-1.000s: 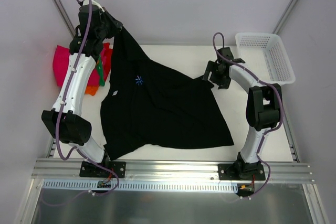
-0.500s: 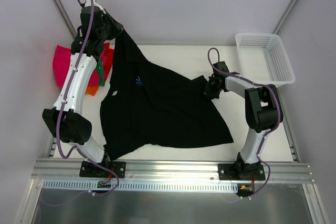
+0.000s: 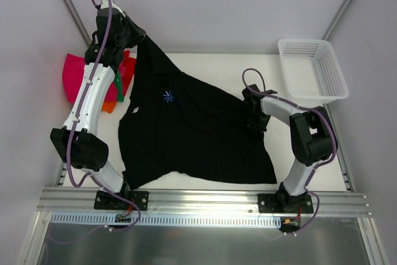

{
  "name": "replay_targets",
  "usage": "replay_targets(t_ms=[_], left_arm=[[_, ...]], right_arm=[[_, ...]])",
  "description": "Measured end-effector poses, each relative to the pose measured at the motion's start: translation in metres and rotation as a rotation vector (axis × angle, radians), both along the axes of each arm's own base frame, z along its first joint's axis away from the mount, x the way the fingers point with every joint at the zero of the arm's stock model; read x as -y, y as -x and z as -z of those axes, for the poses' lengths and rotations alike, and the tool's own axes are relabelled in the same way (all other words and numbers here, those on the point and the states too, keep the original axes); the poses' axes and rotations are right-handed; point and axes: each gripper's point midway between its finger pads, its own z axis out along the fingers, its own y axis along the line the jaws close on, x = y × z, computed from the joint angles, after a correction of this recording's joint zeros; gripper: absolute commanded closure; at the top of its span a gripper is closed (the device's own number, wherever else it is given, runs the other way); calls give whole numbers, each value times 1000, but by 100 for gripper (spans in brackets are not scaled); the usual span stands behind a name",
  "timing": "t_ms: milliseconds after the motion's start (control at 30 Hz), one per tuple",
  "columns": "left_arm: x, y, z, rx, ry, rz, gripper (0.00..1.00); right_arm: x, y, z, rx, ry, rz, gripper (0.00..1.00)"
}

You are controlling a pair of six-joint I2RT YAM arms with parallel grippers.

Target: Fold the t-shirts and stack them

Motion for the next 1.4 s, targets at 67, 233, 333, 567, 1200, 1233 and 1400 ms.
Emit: replay_targets(t_ms=[67,233,333,567,1200,1233,1400], left_arm=[[0,0,0,-1,0,0,100],[-1,0,2,-4,-1,-3,100],[-1,0,2,-4,-2,-4,100],[-1,0,3,-7,-2,-4,100],[-1,1,5,-16,2,-5,100],[-1,1,6,-17,3,-5,100],[1,1,8,-24,7,1,100]], right_arm=[[5,12,1,-9,7,17,99],[13,34,1,-25,12,38,99],[16,50,2,-36,6,46,99],[15,79,3,-66,-25,39,99],[-31,-57,-192,456,-202,-221,17],[-31,-69,-187,446,-195,-229,17],[-22,-114,-99,230,-204,-230,18]])
